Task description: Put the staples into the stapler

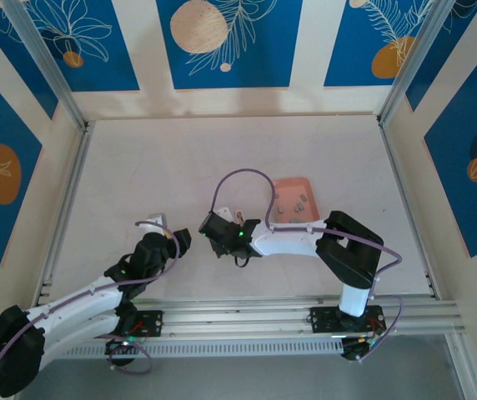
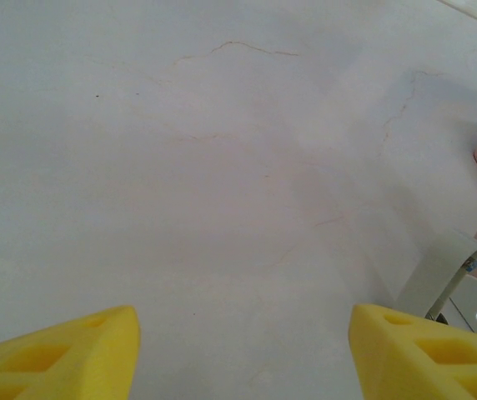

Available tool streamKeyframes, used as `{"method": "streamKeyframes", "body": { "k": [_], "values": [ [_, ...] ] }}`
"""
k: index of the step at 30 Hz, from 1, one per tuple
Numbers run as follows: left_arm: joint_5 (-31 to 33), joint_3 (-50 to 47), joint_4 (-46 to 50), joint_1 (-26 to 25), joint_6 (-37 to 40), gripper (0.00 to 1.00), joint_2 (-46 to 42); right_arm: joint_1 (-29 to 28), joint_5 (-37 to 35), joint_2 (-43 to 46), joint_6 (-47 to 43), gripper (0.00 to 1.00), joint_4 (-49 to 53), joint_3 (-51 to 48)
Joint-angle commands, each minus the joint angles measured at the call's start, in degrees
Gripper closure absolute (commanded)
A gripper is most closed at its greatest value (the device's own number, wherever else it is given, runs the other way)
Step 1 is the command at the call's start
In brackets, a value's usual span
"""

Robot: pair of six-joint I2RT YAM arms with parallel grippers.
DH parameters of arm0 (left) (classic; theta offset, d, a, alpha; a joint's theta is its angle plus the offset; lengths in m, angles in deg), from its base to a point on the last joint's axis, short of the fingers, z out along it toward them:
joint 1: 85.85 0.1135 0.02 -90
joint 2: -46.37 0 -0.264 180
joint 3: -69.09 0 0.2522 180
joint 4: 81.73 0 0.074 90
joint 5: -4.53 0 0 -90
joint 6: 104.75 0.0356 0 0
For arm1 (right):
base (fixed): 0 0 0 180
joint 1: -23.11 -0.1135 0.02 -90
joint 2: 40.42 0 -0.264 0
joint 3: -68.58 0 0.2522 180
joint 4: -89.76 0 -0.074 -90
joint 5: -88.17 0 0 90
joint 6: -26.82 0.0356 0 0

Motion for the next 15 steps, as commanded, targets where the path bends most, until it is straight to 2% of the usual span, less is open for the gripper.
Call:
{"method": "streamKeyframes", "body": {
  "k": [1,4,15],
  "values": [
    [-0.54,-0.71,0.72,0.75,1.37,0.33,-0.86,-0.99,-2.66,4.67,1.54,0.87,-1.51,-1.55],
    [-0.57,-0.73,0.65,0.74,1.29,0.33,-0.85,-1.08,-2.16,5.69,2.18,0.87,-3.7,-3.11],
    [-0.74,-0.77,0.99,0.79,1.13,0.33,-1.4,-0.82,0.45,0.97,2.2,0.87,-1.14,0.03]
  ]
}}
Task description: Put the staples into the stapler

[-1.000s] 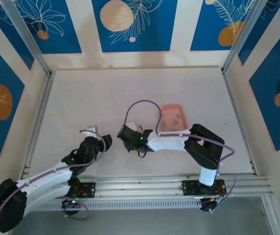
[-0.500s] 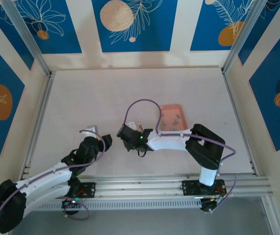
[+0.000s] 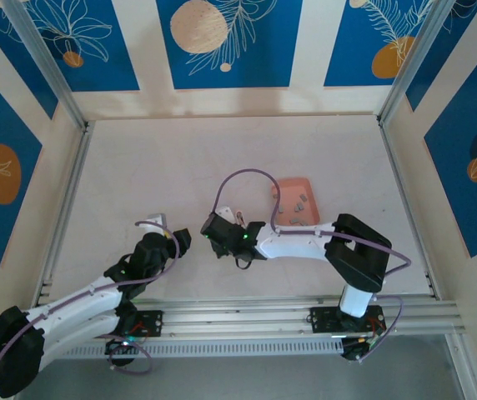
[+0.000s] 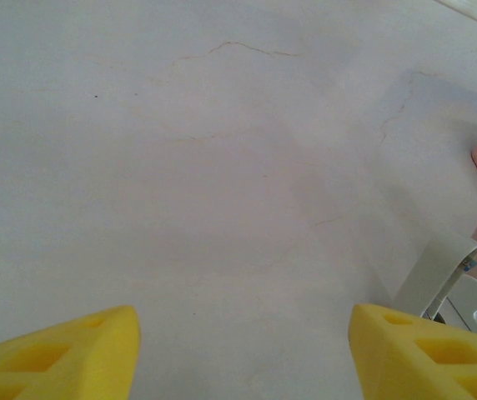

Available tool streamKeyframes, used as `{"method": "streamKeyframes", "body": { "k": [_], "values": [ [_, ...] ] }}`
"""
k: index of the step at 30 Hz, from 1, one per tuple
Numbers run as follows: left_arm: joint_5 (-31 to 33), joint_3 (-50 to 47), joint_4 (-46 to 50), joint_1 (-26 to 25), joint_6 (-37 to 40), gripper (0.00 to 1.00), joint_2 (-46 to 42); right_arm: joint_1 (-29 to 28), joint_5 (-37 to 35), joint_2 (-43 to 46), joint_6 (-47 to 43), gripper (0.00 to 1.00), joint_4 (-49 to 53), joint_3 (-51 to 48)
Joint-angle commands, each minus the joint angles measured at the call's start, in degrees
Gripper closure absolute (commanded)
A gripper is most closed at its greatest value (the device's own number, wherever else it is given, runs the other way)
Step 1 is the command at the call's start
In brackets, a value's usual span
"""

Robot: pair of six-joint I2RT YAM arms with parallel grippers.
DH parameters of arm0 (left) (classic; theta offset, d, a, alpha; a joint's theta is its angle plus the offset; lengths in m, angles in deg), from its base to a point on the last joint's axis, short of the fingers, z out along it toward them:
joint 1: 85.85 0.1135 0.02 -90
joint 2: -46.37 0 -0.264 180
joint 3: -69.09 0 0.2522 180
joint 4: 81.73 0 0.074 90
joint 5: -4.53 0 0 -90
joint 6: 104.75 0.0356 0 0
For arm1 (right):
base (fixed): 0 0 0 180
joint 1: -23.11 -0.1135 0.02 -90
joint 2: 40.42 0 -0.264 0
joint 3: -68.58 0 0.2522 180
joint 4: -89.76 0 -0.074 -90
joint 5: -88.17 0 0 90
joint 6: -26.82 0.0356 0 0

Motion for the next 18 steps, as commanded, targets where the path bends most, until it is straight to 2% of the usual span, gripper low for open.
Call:
{"method": "streamKeyframes", "body": {
  "k": [1,18],
  "values": [
    [-0.48,-0.82,0.89,0.78,1.16,0.33,-1.15,0.06,0.73,-1.25,0.89,0.87,0.64,1.89],
    [-0.17,-0.8,0.61,0.81,1.38,0.33,-1.24,0.88,2.14,-3.06,1.12,0.87,0.63,2.24]
  ]
}}
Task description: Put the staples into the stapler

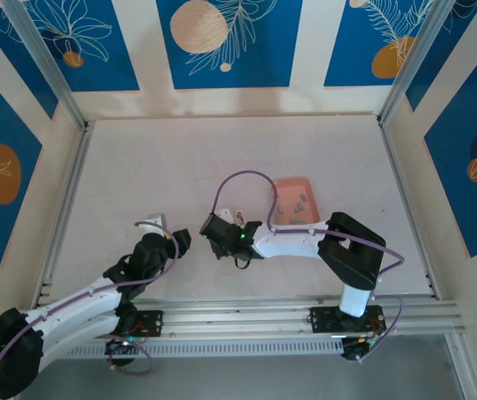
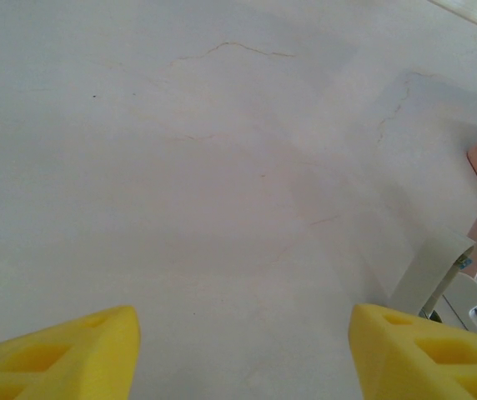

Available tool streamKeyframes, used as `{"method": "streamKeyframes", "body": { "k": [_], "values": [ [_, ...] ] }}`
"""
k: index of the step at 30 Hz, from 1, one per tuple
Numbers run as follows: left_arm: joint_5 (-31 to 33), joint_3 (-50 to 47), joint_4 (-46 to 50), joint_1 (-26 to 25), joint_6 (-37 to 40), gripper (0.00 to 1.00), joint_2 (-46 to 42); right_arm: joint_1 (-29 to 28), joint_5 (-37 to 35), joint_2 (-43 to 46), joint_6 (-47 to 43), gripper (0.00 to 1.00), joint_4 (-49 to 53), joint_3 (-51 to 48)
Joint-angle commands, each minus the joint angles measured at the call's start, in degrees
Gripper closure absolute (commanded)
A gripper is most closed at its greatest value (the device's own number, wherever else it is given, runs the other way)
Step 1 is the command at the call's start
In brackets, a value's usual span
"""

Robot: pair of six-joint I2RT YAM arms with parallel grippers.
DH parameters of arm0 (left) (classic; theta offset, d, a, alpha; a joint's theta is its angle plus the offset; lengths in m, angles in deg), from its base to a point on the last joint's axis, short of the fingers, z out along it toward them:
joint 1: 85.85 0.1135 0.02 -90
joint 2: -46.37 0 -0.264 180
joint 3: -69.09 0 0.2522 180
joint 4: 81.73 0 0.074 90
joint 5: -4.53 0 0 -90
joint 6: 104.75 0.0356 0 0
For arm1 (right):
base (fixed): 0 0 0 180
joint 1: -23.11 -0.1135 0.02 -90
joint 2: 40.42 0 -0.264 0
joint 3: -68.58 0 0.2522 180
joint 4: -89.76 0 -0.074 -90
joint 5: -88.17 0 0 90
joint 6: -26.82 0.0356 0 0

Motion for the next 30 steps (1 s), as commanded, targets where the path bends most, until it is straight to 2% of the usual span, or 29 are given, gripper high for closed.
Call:
{"method": "streamKeyframes", "body": {
  "k": [1,11,21,30],
  "values": [
    [-0.03,-0.55,0.35,0.79,1.35,0.33,-0.43,0.45,0.78,-1.18,0.89,0.87,0.36,1.65],
    [-0.02,-0.56,0.34,0.79,1.43,0.33,-0.23,0.58,0.02,-1.39,1.08,0.87,0.98,1.83],
    [0.09,-0.62,0.41,0.79,1.59,0.33,-0.31,-0.15,-2.38,2.97,-0.51,0.87,-2.69,-0.91],
    [-0.03,-0.56,0.61,0.73,1.41,0.33,-0.42,0.32,-1.44,0.72,0.02,0.87,-1.05,0.23]
  ]
}}
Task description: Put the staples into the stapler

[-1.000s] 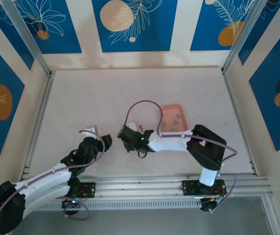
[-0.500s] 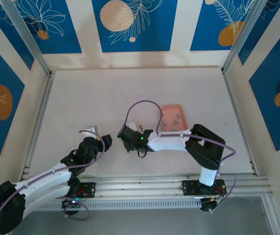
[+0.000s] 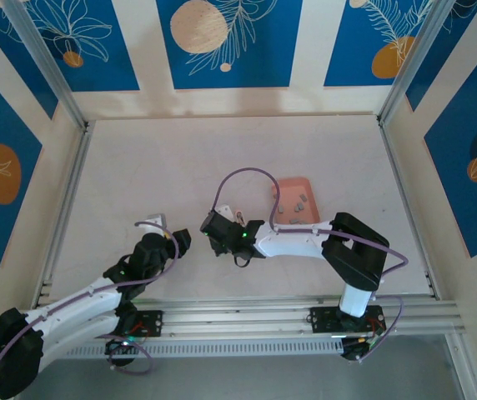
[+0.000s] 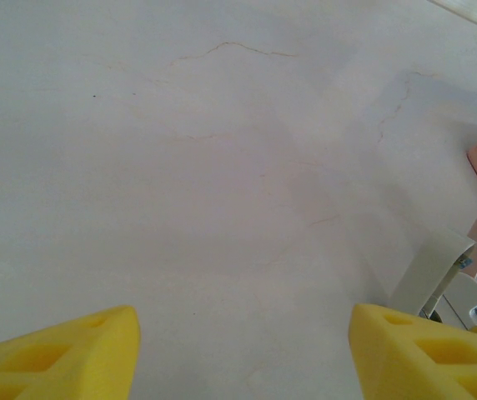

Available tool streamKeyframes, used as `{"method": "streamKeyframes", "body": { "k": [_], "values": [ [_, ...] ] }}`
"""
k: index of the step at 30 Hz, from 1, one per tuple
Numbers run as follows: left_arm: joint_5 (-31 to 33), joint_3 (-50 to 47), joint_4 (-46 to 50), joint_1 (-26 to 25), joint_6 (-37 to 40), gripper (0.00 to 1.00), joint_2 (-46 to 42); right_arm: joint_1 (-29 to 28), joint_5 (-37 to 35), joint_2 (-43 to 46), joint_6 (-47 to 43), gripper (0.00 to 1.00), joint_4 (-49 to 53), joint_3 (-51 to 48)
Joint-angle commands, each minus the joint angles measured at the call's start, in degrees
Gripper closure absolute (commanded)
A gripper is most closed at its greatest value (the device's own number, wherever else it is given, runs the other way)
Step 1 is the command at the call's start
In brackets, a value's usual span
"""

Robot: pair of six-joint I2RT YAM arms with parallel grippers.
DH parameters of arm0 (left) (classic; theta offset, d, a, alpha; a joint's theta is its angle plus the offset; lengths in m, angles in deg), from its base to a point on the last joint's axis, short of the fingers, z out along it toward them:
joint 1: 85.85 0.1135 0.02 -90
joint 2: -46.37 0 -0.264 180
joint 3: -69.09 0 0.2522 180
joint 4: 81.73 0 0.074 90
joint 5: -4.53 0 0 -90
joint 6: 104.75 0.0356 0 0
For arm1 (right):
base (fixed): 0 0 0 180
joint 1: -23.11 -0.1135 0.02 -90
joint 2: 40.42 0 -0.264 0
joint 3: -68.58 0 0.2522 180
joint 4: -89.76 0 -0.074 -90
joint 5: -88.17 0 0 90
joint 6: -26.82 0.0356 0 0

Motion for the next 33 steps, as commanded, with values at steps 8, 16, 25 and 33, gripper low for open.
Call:
{"method": "streamKeyframes", "body": {
  "k": [8,16,25,33],
  "values": [
    [0.05,-0.58,0.77,0.76,1.38,0.33,-0.49,0.49,0.52,-1.87,0.36,0.87,1.21,0.93],
    [0.13,-0.6,0.85,0.78,1.39,0.33,-0.48,0.61,0.61,-2.31,0.88,0.87,2.07,1.03],
    [0.03,-0.7,0.94,0.79,1.38,0.33,-0.61,0.63,1.26,-2.7,0.87,0.87,2.35,1.12],
    [0.03,-0.72,1.11,0.77,1.39,0.33,-0.83,0.59,1.44,-2.85,1.11,0.87,3.35,1.21]
  ]
}}
